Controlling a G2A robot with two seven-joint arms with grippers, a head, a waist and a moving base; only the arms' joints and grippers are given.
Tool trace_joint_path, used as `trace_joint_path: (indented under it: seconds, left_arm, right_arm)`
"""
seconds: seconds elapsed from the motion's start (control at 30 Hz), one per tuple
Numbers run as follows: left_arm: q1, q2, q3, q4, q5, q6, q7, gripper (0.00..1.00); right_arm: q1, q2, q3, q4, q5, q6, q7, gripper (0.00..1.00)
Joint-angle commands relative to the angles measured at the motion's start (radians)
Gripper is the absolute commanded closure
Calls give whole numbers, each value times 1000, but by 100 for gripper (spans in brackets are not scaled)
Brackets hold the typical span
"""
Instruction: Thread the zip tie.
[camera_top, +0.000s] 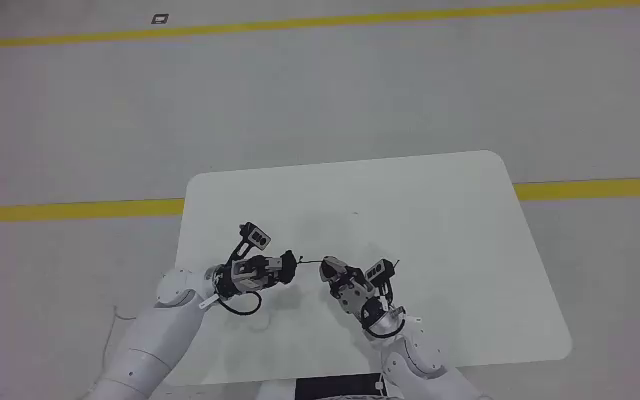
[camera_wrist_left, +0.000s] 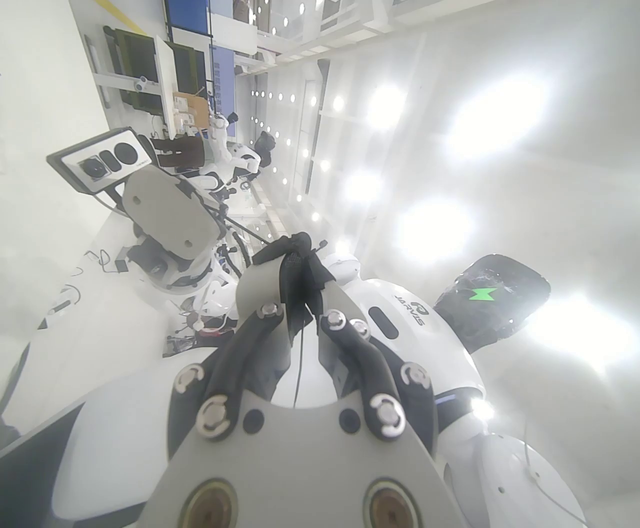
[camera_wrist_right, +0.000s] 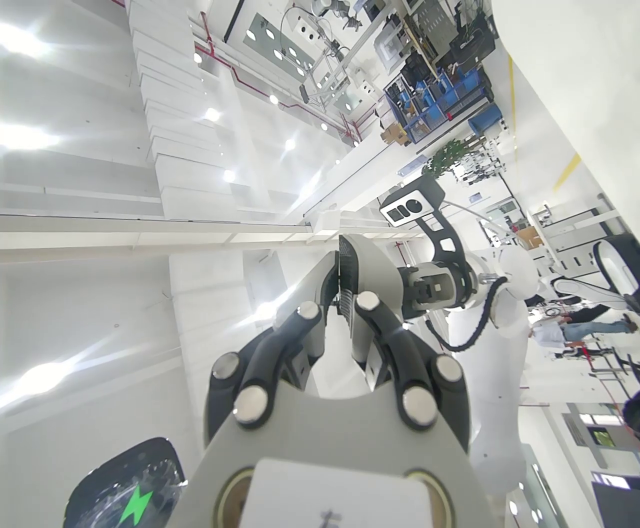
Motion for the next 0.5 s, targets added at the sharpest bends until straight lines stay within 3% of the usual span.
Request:
trace_joint_path:
  seconds: [0.0, 0.47]
  left_arm:
    - [0, 0, 0, 0, 0, 0, 0, 100]
    - [0, 0, 0, 0, 0, 0, 0, 100]
  right_arm:
    - [-1, 0, 1, 0, 0, 0, -1, 100]
    - [-11, 1, 11, -3, -6, -1, -16, 100]
